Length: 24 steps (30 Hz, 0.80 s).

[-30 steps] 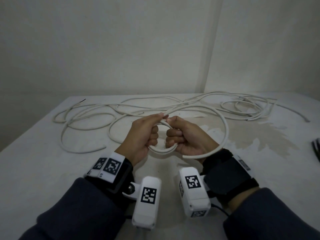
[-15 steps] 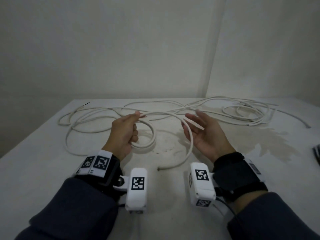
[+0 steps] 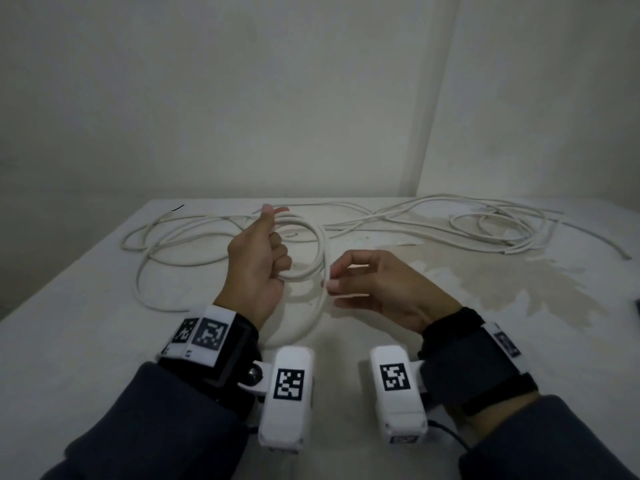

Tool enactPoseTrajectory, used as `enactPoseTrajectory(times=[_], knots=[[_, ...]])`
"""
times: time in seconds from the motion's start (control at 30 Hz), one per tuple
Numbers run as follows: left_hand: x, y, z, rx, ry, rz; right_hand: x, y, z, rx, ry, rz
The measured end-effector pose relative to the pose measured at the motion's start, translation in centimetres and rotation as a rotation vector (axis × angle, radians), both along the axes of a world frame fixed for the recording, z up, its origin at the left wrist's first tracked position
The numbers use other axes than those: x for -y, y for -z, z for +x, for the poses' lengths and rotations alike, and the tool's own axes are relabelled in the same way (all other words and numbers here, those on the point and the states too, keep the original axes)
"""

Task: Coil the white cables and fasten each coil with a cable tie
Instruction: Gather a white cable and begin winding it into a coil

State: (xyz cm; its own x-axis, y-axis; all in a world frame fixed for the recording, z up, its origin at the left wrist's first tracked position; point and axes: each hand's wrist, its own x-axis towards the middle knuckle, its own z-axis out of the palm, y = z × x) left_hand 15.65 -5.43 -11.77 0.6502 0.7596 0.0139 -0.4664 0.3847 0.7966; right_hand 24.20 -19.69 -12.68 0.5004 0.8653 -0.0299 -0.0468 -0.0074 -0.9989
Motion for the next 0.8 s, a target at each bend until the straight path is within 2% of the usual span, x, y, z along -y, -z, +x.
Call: enactPoseTrajectory(times=[0.1,0.27,0.43,0.63,0.8], knots=[[1.0,0.2,0.3,0.005,0.005,0.045,-0.2,0.4,-0.2,0.017,0.019,0.078],[1.3,0.4,0.4,0.026,0.028,0.000,-0.4,0.8,0.0,-0.035,0.051,0.162],[2.4,1.1,1.0,0.004,0.061,0.038,-0.1,0.4,-0.3,0.217,-0.053,0.126],[2.5,1.3,1.1,0.001,0.078,0.034,-0.5,0.9,0.0,0.112,-0.114,0.268],[2.3,1.7,1.1,-0.004,0.070,-0.051,-1.0,1.3,-0.5,-0.029,-0.217,0.335]])
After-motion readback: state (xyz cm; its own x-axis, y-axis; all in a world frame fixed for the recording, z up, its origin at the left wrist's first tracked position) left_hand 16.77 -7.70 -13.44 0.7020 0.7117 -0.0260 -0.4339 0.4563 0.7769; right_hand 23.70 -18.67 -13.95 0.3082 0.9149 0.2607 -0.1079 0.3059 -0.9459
